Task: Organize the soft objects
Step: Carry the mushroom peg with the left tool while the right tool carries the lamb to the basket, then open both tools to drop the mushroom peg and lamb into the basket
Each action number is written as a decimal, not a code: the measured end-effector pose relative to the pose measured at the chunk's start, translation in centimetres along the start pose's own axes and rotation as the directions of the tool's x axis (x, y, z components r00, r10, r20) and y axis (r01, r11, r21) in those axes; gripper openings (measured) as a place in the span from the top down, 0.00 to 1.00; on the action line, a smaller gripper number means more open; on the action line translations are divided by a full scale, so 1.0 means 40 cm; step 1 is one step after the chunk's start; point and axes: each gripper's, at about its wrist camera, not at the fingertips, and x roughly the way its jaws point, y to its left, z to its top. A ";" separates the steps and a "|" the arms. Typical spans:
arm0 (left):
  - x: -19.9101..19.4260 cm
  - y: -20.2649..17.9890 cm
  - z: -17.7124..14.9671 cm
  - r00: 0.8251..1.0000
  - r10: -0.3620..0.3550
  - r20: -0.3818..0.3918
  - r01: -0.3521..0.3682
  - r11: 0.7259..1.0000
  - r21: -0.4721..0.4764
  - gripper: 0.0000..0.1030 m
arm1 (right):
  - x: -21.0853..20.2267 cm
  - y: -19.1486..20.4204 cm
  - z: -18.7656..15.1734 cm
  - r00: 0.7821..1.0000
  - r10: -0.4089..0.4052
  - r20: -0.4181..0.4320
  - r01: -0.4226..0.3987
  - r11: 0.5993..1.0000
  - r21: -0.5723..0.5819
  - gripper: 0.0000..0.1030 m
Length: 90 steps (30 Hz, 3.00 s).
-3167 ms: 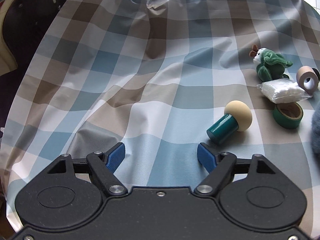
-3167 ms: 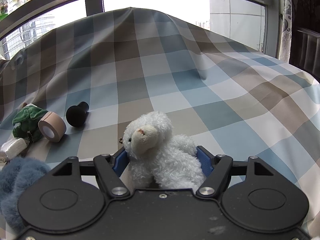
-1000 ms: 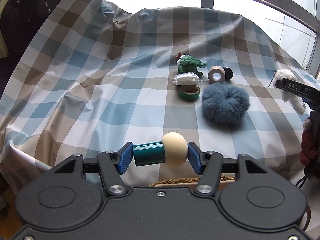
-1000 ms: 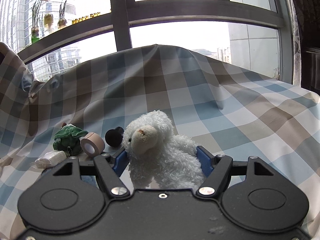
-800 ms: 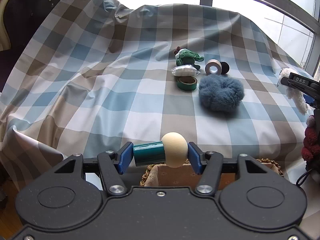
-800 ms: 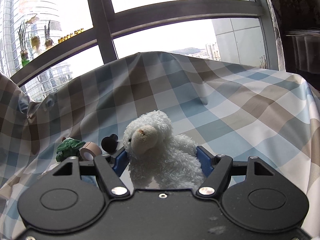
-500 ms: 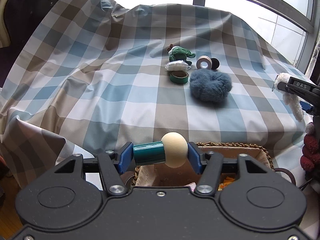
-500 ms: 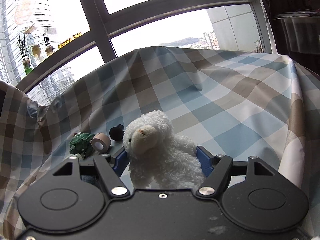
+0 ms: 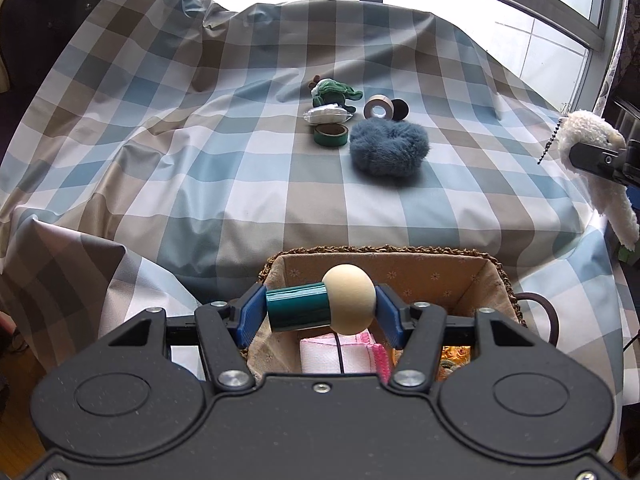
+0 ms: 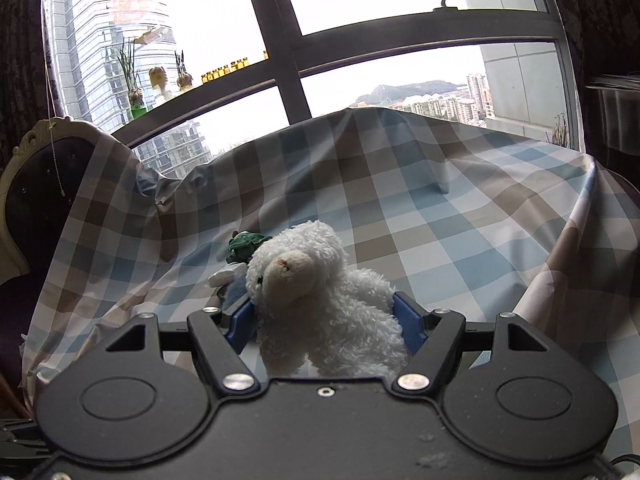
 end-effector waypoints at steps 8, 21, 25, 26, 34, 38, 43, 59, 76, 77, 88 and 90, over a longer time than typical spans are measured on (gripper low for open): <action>-0.013 -0.011 -0.028 0.999 -0.014 -0.051 0.014 1.000 0.015 0.46 | -0.093 0.053 -0.057 0.992 0.042 -0.116 -0.047 0.998 -0.040 0.31; -0.005 -0.023 -0.066 0.992 -0.001 -0.127 0.003 1.000 0.016 0.46 | -0.126 0.107 -0.165 0.932 0.024 -0.362 -0.064 0.993 -0.098 0.31; 0.000 -0.023 -0.072 0.989 0.012 -0.149 -0.010 1.000 0.014 0.46 | -0.134 0.121 -0.166 0.931 0.005 -0.365 -0.056 0.990 -0.129 0.31; 0.003 -0.022 -0.073 0.988 0.015 -0.156 -0.013 1.000 0.013 0.46 | -0.133 0.122 -0.164 0.929 0.002 -0.369 -0.055 0.990 -0.133 0.31; 0.021 -0.016 -0.080 0.982 0.017 -0.189 -0.017 1.000 0.001 0.46 | -0.118 0.155 -0.168 0.912 0.006 -0.410 -0.091 0.978 -0.188 0.31; 0.028 -0.015 -0.079 0.980 0.016 -0.197 -0.017 1.000 -0.002 0.46 | -0.119 0.174 -0.168 0.913 0.002 -0.409 -0.104 0.968 -0.227 0.31; 0.031 -0.012 -0.077 0.980 0.021 -0.196 -0.022 1.000 -0.002 0.46 | -0.117 0.189 -0.167 0.913 0.008 -0.408 -0.121 0.960 -0.252 0.31; 0.031 -0.014 -0.074 0.983 0.037 -0.183 -0.037 0.999 0.003 0.35 | -0.109 0.183 -0.168 0.911 0.006 -0.413 -0.113 0.965 -0.236 0.25; 0.032 -0.024 -0.085 0.980 0.056 -0.188 -0.052 0.998 0.027 0.34 | -0.108 0.171 -0.169 0.910 0.007 -0.415 -0.106 0.971 -0.216 0.24; 0.033 -0.024 -0.086 0.980 0.057 -0.189 -0.052 0.998 0.028 0.34 | -0.109 0.171 -0.169 0.910 0.006 -0.415 -0.105 0.971 -0.215 0.24; 0.031 -0.026 -0.089 0.980 0.056 -0.190 -0.051 0.998 0.033 0.34 | -0.111 0.170 -0.167 0.912 0.008 -0.409 -0.105 0.971 -0.217 0.24; 0.030 -0.028 -0.090 0.980 0.056 -0.192 -0.049 0.998 0.037 0.34 | -0.113 0.169 -0.166 0.914 0.007 -0.407 -0.104 0.971 -0.216 0.24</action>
